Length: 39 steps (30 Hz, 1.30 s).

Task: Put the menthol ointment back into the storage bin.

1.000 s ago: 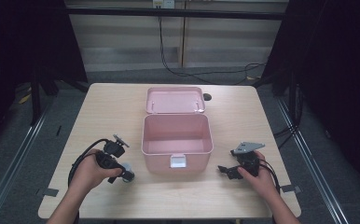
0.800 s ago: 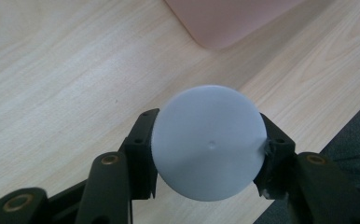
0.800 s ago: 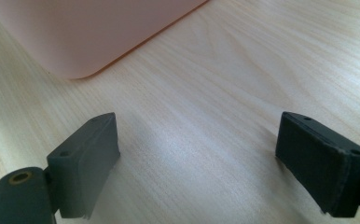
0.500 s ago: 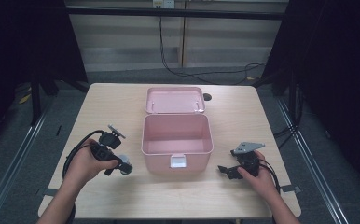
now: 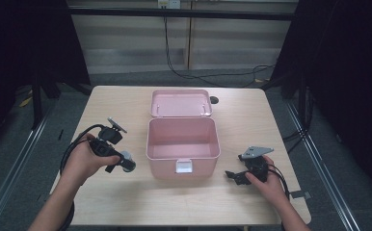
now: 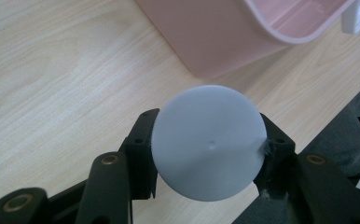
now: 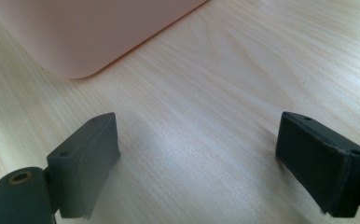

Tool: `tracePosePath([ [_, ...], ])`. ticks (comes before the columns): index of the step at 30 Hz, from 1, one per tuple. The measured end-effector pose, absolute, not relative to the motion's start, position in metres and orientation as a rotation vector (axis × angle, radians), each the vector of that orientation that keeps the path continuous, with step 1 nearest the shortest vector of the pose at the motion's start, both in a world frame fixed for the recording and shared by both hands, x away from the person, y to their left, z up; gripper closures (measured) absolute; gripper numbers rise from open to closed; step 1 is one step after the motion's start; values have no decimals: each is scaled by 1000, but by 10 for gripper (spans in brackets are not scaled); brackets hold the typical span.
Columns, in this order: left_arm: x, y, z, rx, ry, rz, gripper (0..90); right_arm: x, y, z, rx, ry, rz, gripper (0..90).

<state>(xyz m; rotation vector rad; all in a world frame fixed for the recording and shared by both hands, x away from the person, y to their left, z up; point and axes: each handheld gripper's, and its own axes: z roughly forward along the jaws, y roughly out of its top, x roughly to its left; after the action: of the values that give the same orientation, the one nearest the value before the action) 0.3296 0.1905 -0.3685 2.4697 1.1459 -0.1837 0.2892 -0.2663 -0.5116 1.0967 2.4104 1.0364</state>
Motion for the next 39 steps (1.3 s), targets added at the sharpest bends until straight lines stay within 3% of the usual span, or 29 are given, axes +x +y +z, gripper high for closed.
tracePosePath([
  [39,363,176,-315,2476,1180,-157,503,289,-266,-512,1095,2408,1039,125],
])
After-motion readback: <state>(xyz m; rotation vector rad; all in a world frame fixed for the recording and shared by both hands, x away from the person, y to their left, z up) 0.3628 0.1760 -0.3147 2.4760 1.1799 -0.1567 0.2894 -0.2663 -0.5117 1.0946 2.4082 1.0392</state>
